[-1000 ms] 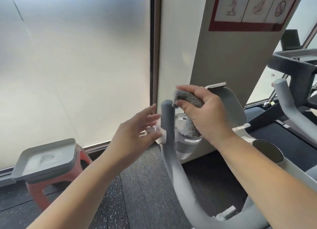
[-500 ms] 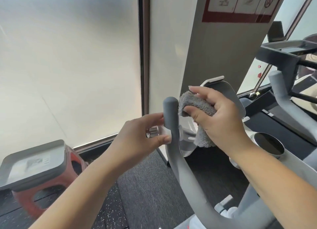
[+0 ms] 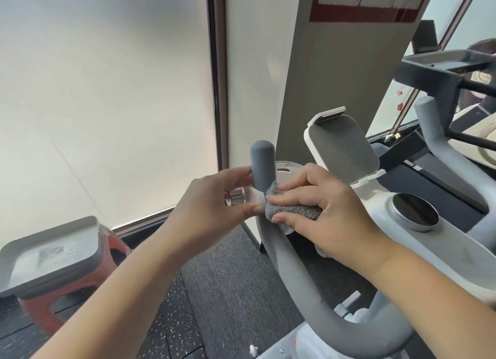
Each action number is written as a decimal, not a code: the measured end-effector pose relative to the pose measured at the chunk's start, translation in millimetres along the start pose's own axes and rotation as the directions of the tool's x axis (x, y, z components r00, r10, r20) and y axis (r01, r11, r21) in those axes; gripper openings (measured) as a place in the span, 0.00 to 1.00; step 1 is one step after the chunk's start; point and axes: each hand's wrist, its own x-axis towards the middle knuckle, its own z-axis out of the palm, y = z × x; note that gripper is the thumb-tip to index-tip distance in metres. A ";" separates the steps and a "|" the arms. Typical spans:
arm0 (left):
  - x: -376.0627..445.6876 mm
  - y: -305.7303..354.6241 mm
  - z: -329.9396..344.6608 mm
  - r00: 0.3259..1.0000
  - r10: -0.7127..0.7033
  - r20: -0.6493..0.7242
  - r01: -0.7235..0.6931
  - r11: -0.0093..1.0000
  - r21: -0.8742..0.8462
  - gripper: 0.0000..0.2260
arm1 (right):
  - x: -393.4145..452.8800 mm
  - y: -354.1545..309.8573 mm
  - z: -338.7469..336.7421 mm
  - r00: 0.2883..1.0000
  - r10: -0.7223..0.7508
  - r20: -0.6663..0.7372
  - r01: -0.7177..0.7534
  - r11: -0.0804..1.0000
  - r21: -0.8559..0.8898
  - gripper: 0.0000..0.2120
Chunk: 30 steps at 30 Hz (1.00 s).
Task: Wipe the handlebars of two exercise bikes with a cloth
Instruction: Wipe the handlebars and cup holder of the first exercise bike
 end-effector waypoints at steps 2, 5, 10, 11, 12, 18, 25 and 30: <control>-0.7 -1.4 -1.0 1.000 0.001 0.014 -0.002 1.000 0.027 0.22 | 2.0 -4.3 -4.0 0.998 0.048 -0.037 -0.047 0.999 0.021 0.12; -0.8 -1.4 -3.0 0.999 -0.001 0.041 -0.001 0.999 0.049 0.23 | 13.5 -12.7 2.2 0.973 0.048 -0.224 -0.051 0.999 -0.006 0.12; -4.0 2.1 -5.4 0.998 0.001 0.056 -0.003 1.000 0.031 0.24 | 12.6 -16.0 18.3 0.984 -0.026 -0.177 0.001 0.990 -0.138 0.13; -5.0 2.7 -5.8 0.998 0.006 0.061 -0.008 1.000 0.023 0.25 | 8.2 -15.6 17.5 0.989 -0.020 -0.149 -0.002 0.989 -0.145 0.13; -5.7 2.7 -5.9 0.998 0.008 0.062 -0.009 1.000 0.016 0.26 | 3.0 -15.4 16.2 0.993 -0.010 -0.117 -0.007 0.989 -0.146 0.13; -10.4 2.4 1.1 0.999 0.036 0.038 -0.034 0.998 -0.053 0.17 | -38.5 -15.5 12.8 0.987 0.148 0.054 -0.142 0.984 -0.103 0.14; -16.7 2.4 7.4 0.997 0.054 0.048 -0.056 0.997 0.057 0.26 | -60.0 -22.1 -0.8 0.961 0.228 0.158 -0.215 0.972 -0.093 0.13; -23.7 -1.5 10.4 0.998 0.064 0.009 -0.065 0.988 0.140 0.39 | -51.6 -29.3 -1.9 0.976 0.209 -0.065 -0.214 0.973 -0.092 0.13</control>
